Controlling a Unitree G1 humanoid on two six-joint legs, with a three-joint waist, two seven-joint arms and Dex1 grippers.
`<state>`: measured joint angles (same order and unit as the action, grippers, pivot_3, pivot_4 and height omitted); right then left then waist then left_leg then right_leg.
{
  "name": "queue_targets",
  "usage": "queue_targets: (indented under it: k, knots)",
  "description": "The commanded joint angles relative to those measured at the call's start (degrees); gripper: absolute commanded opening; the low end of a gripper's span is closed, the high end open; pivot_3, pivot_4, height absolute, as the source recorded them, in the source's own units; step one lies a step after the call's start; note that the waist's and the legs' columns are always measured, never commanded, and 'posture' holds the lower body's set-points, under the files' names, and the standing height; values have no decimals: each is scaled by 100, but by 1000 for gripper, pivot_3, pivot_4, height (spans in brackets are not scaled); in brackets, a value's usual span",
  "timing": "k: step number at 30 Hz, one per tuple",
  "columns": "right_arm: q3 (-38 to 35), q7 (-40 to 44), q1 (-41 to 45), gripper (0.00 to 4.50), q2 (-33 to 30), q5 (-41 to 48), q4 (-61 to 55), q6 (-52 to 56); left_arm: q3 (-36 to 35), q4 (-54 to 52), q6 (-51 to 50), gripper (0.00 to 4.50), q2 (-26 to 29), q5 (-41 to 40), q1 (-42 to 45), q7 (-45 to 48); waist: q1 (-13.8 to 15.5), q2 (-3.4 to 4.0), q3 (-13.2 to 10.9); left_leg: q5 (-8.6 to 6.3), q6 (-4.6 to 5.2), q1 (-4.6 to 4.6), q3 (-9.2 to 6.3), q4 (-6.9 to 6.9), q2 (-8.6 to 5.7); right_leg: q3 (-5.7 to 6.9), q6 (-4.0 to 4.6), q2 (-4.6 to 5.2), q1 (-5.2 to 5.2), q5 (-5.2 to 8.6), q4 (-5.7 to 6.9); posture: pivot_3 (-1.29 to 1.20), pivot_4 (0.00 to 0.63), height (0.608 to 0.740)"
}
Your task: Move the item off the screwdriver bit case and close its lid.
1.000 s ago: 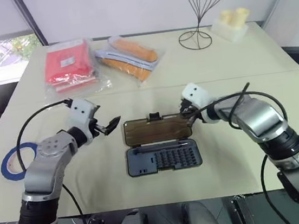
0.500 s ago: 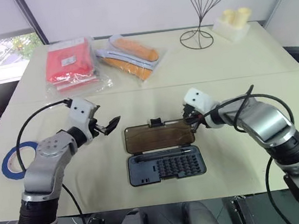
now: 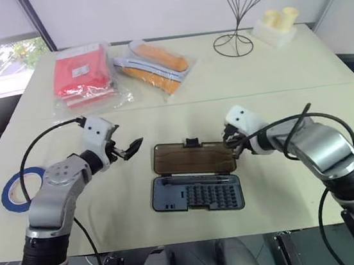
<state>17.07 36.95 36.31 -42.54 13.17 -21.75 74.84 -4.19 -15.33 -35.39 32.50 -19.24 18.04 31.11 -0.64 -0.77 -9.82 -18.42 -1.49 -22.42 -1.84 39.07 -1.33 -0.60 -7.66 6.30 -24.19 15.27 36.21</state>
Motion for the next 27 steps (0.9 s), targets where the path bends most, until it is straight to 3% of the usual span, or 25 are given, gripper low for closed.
queue_targets:
  k: [1, 17, 20, 26, 27]
  knots:
    - [-97, 37, -70, 44, -69, 158, -312, 71, -74, -89, 147, 4500, 21, 26, 103, 18, -2, 0, 0, 0, 0, 0, 0, 0, 0, 0, 0, 0, 0, 0, 0, 0, 150, 740]
    - [37, 40, -16, 44, -74, 258, -310, -85, -84, -156, 175, 4500, 15, 14, -3, 0, -10, 0, 0, 0, 0, 0, 2, 0, 0, 0, 0, -1, -4, 0, 4, 0, 150, 740]
    - [17, 70, -54, 1002, -111, 258, -298, -193, -86, -175, 168, 4500, 20, -12, -30, 28, -10, 0, 0, 0, 0, 0, 2, 0, 0, 1, -1, 0, -4, 0, 4, 0, 150, 740]
    - [-133, 15, -77, 4118, -78, 230, -223, -373, -139, -278, 206, 4500, 30, -285, -74, 362, -10, 0, 0, 0, 0, 0, 4, 2, 0, 0, -1, 0, -4, 0, 5, 0, 150, 740]
    - [-172, -8, -72, 4425, -59, 220, -203, -422, -161, -335, 179, 4500, 43, -409, -76, 481, -10, 0, 0, 0, 0, 0, 3, 2, 0, 0, -1, 0, -4, 0, 5, 0, 150, 740]
